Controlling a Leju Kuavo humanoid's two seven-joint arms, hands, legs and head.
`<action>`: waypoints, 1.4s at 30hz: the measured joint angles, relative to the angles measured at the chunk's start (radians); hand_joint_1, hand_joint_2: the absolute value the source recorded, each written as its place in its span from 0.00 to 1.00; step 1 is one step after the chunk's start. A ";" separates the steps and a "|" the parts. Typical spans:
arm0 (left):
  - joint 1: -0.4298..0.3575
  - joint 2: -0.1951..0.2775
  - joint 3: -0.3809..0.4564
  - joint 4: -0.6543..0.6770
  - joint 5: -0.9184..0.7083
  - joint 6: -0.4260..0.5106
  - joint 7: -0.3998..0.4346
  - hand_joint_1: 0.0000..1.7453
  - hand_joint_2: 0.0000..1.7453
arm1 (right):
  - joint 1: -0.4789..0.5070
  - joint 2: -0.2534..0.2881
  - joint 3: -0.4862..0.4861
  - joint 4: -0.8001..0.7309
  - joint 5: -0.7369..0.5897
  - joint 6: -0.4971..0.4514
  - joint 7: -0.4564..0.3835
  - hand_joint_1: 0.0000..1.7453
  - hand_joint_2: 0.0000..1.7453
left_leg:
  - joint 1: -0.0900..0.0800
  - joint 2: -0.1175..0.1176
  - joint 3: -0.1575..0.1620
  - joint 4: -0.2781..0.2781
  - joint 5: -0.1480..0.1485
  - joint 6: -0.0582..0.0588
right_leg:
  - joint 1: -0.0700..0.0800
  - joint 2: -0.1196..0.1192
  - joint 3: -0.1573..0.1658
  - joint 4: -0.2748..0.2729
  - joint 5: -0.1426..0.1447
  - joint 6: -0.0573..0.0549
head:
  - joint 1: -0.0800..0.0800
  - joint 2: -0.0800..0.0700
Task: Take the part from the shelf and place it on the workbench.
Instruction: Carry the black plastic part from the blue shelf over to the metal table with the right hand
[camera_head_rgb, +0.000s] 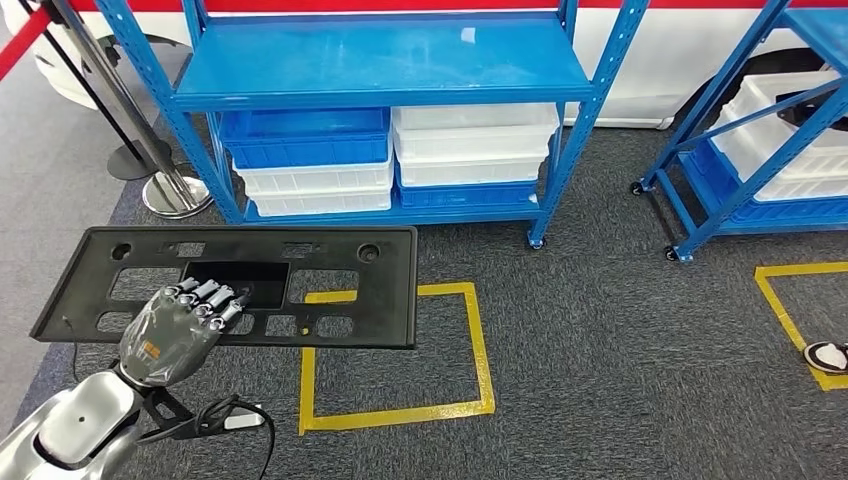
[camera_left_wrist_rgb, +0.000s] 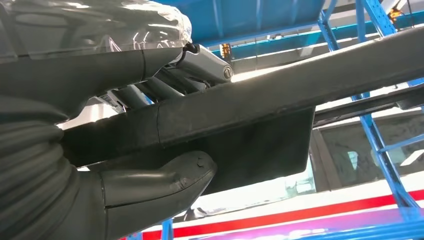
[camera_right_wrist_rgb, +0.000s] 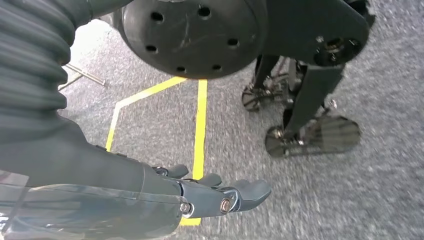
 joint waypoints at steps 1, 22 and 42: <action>-0.001 0.000 0.000 0.001 0.004 -0.002 0.000 1.00 1.00 | 0.000 0.000 0.000 0.000 0.000 0.000 0.000 0.00 1.00 | 0.002 0.003 -0.011 -0.002 0.011 0.011 | -0.002 0.001 -0.010 0.027 -0.035 0.007 | 0.000 0.000; -0.029 0.001 -0.007 0.040 0.070 -0.101 -0.006 1.00 1.00 | 0.003 -0.004 0.001 -0.001 0.023 0.014 -0.026 0.00 1.00 | 0.007 -0.006 -0.164 0.220 -0.005 -0.048 | -0.001 -0.048 0.141 -0.076 -0.059 -0.047 | 0.000 0.000; -0.006 -0.004 0.016 0.041 0.045 -0.028 0.007 1.00 1.00 | 0.009 -0.005 0.002 -0.001 0.032 0.015 -0.029 0.00 1.00 | -0.001 -0.091 -0.077 -0.006 0.079 -0.003 | -0.010 0.063 0.139 -0.026 -0.094 -0.013 | 0.000 0.000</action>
